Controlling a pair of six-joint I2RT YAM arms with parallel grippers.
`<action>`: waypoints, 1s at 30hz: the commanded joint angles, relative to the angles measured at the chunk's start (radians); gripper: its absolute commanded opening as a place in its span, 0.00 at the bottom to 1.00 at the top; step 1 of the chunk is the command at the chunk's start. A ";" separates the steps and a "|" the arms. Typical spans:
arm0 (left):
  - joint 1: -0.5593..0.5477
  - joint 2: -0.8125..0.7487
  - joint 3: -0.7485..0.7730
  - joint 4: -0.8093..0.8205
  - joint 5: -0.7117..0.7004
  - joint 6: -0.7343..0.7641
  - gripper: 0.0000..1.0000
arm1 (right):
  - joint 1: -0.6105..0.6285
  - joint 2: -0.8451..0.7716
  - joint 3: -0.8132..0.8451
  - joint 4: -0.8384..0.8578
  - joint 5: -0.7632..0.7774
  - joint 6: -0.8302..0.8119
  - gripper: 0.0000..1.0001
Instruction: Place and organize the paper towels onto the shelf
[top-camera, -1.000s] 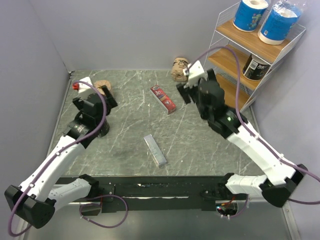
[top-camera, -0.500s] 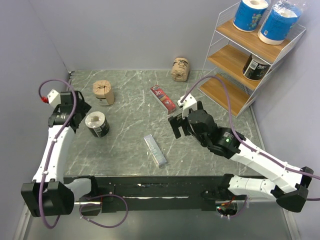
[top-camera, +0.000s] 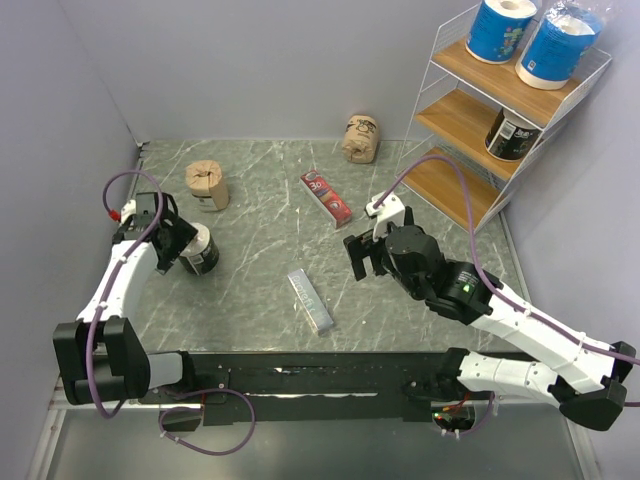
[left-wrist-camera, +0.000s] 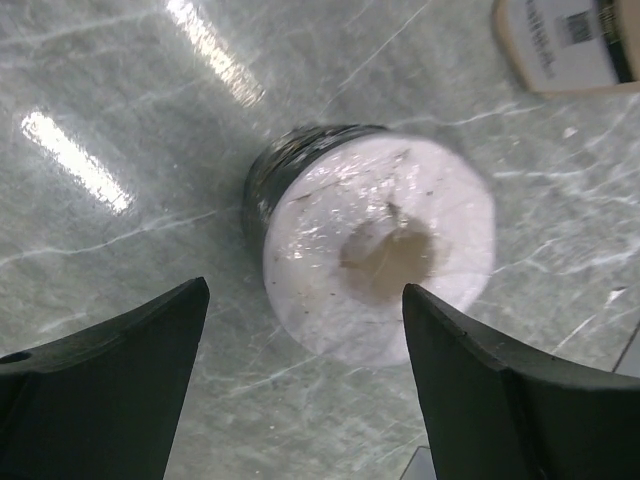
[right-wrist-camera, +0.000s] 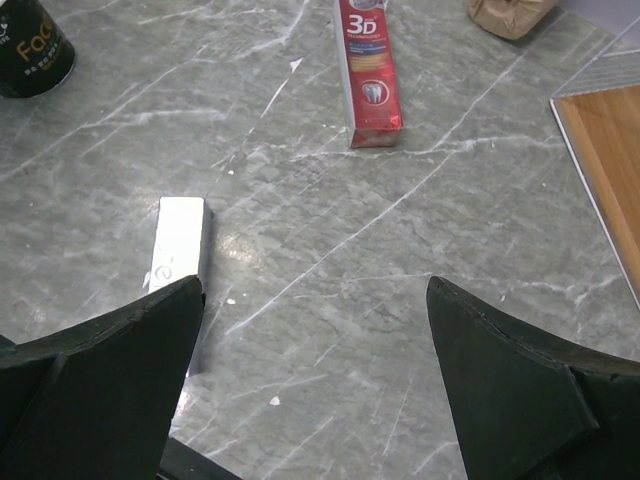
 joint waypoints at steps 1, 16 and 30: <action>0.002 0.007 -0.016 0.051 0.018 -0.015 0.84 | 0.013 -0.004 0.002 0.014 0.031 0.026 1.00; 0.004 0.076 -0.022 0.135 0.050 0.039 0.65 | 0.016 0.000 0.006 0.004 0.060 0.004 0.99; -0.233 0.064 0.143 0.142 0.066 0.145 0.37 | 0.016 -0.081 -0.040 0.029 0.141 0.012 1.00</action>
